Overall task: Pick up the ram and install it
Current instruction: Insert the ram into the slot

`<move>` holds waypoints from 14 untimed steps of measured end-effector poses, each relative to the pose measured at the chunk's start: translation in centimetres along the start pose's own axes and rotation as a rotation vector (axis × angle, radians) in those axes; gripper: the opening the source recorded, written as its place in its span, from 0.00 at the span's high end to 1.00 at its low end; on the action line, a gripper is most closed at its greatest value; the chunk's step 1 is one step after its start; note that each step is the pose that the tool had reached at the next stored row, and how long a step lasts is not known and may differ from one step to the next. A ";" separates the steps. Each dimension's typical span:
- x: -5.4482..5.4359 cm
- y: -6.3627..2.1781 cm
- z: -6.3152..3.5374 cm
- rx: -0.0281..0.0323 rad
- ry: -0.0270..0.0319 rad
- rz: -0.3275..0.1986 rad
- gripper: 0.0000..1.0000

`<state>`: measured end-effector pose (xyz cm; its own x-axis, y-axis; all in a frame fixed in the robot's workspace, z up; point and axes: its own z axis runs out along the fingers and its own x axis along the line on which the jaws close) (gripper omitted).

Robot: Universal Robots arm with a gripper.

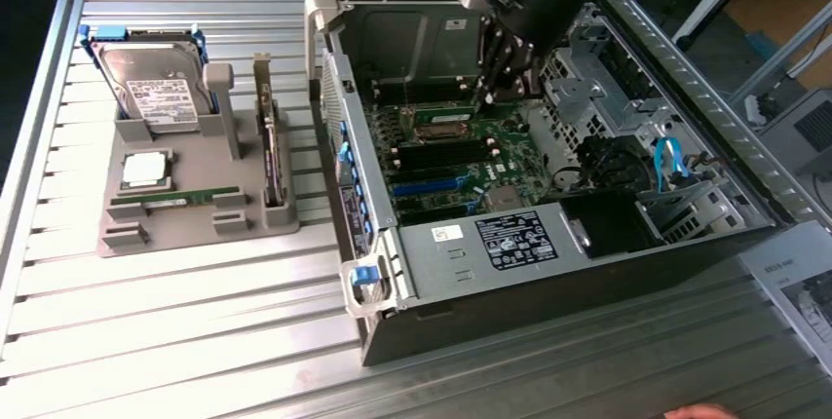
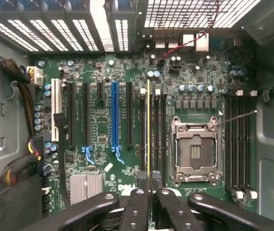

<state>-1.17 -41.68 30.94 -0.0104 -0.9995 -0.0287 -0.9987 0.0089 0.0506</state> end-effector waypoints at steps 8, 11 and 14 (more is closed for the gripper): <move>0.0 -0.08 1.53 -0.0001 0.0002 0.000 0.88; 0.1 -0.10 2.01 0.0000 0.0001 0.000 0.88; 0.1 -0.12 2.27 -0.0001 0.0002 0.000 0.88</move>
<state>-1.17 -41.68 28.67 -0.0104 -0.9995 -0.0285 -0.9987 0.0089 0.0506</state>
